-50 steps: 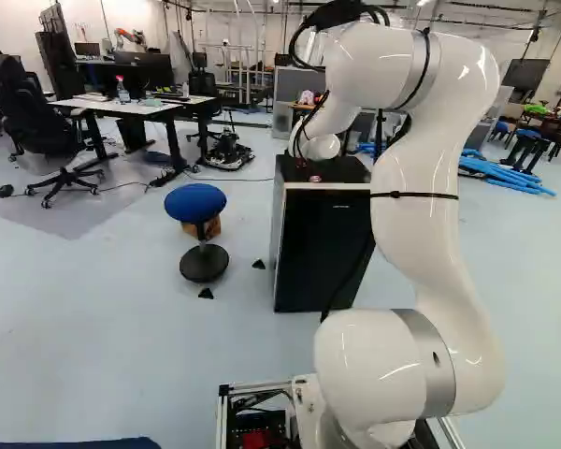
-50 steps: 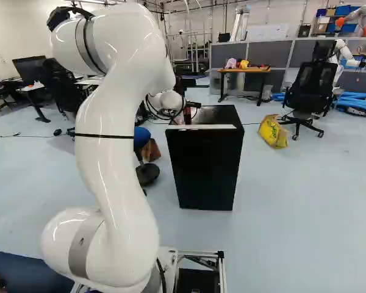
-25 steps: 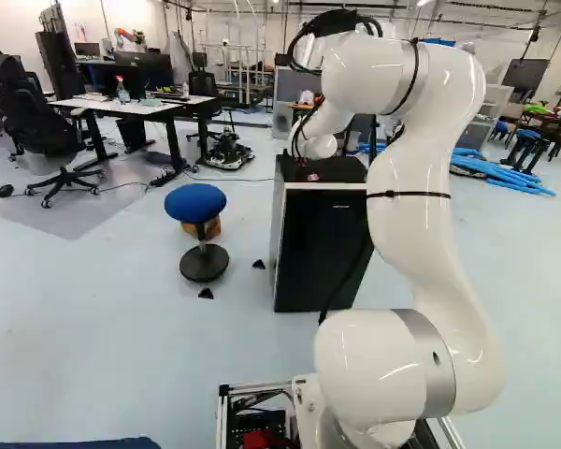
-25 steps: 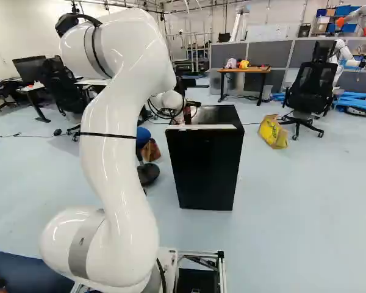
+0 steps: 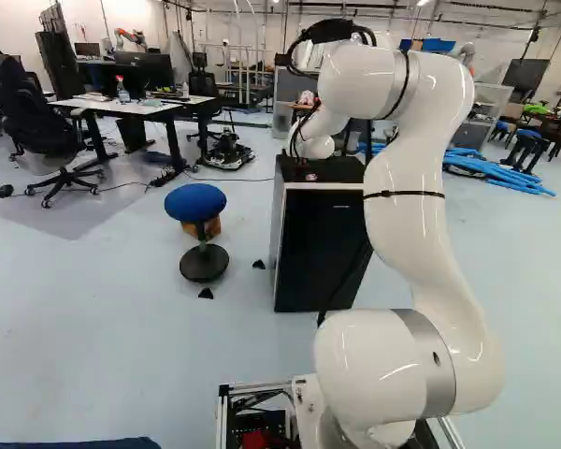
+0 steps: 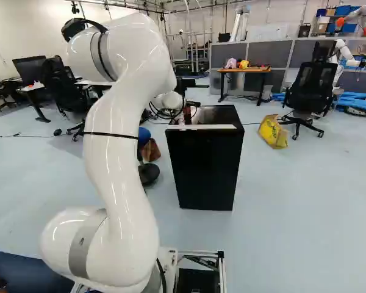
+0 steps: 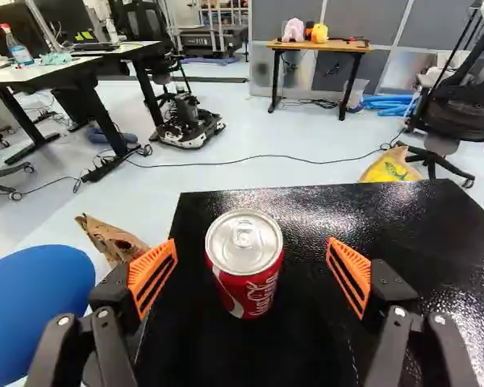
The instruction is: Grab a drink from the fridge
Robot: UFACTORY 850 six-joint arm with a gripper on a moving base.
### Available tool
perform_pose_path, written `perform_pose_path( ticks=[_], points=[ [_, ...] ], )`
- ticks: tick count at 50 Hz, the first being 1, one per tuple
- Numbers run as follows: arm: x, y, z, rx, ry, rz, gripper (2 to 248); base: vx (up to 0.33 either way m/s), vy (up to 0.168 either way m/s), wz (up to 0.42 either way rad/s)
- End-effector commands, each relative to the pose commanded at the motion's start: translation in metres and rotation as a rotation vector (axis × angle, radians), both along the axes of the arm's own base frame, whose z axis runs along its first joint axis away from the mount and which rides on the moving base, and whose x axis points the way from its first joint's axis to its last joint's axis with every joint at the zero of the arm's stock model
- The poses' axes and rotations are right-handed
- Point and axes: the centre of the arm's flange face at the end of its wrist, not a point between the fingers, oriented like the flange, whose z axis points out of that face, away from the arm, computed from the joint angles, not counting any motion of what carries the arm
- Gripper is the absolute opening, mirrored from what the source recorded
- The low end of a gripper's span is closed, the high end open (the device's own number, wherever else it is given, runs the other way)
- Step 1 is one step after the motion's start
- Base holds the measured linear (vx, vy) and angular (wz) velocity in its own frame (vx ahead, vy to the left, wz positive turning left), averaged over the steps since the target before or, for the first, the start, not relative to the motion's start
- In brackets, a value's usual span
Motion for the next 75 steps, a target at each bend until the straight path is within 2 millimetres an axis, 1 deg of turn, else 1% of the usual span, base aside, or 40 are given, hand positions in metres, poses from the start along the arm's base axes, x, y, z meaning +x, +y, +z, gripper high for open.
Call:
perform_pose_path(
  ticks=[11,35,46,69,75],
  points=[
    [0.002,0.0,-0.013,0.001,0.012,0.0,247,0.0,0.0,0.0],
    [0.005,-0.001,-0.004,-0.009,-0.097,-0.001,247,0.0,0.0,0.0],
    [0.005,-0.001,-0.004,-0.009,-0.098,-0.001,247,0.0,0.0,0.0],
    [0.007,-0.001,-0.028,-0.007,-0.066,-0.001,247,0.0,0.0,0.0],
    [0.008,-0.001,-0.028,-0.007,-0.072,-0.001,247,0.0,0.0,0.0]
  ],
)
